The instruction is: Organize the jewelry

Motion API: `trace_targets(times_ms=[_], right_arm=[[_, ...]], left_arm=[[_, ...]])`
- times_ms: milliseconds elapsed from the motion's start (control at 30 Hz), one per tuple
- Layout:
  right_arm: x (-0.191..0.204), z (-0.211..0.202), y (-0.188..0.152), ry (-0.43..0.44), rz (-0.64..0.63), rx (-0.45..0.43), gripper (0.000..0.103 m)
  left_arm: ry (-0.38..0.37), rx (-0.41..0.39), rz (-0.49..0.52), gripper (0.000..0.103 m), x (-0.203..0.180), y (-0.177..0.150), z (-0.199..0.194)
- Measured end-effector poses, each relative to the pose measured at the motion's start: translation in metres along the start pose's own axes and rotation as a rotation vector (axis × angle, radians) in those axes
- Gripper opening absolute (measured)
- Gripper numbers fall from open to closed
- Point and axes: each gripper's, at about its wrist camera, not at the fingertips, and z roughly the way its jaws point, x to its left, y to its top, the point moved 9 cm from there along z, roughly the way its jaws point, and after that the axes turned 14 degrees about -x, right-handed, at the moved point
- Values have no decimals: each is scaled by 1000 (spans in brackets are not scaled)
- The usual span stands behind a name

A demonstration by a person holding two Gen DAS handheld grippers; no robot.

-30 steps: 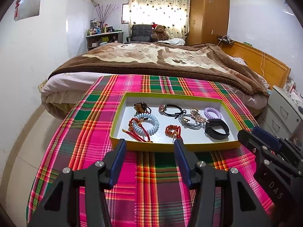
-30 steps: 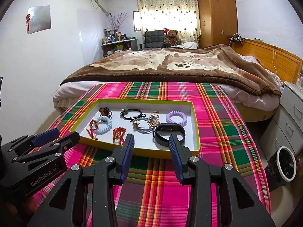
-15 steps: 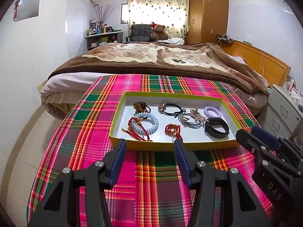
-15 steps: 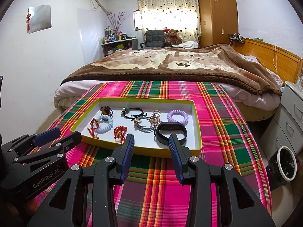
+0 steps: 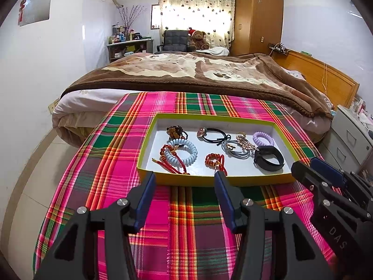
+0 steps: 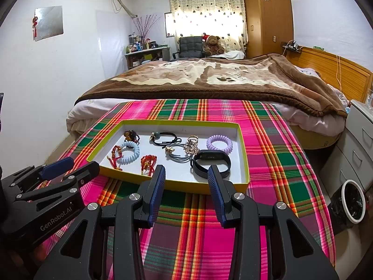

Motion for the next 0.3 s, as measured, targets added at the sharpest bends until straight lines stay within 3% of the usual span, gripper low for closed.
trace_targets(times_ms=[300], right_arm=[[0,0,0,0,0,-1,39]], left_arm=[[-1,8,-1,54,-1,-1,1]])
